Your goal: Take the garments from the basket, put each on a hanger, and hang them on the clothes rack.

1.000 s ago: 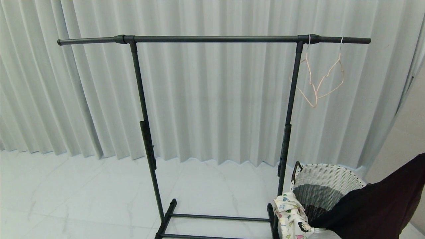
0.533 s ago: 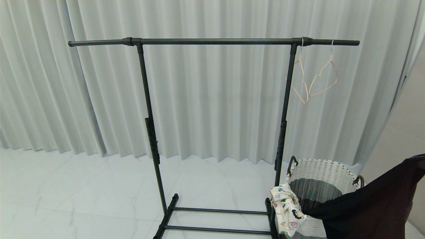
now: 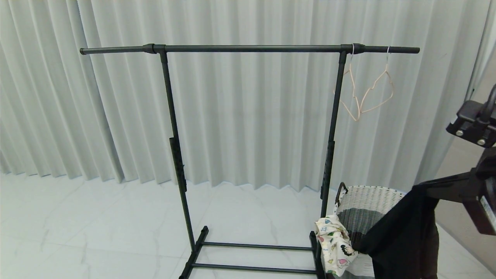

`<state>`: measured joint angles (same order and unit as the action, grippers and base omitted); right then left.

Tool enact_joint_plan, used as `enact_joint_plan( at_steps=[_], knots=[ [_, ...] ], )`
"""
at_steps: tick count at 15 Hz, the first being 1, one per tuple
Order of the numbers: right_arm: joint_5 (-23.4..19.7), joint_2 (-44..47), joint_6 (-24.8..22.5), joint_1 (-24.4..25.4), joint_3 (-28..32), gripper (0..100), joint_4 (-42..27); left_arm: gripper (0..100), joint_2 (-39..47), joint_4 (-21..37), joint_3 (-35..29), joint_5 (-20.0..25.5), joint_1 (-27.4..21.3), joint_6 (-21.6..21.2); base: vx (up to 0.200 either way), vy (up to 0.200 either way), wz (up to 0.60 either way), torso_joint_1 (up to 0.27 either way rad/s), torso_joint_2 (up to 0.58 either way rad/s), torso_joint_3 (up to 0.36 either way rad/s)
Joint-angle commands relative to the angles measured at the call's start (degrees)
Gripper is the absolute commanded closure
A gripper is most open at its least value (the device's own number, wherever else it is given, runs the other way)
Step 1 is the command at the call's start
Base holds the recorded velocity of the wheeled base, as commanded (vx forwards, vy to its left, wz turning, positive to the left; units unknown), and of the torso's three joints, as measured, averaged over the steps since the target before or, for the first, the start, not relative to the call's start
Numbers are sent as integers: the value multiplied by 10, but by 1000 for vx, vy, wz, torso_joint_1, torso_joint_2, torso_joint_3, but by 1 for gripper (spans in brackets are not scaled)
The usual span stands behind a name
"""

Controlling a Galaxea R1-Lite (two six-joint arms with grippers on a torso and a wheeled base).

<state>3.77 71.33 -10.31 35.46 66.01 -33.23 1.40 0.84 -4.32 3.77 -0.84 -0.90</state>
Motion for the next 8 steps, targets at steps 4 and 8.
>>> enact_joint_plan(
  at_steps=[4,8],
  knots=[
    [1,56,29,51,6,100,76,0,267,-1,-220,47,-47,-4,0,0,0,0,0,0],
    [1,101,33,53,66,100,102,0,485,-56,-309,65,-181,-13,0,0,0,0,0,0]
  ],
)
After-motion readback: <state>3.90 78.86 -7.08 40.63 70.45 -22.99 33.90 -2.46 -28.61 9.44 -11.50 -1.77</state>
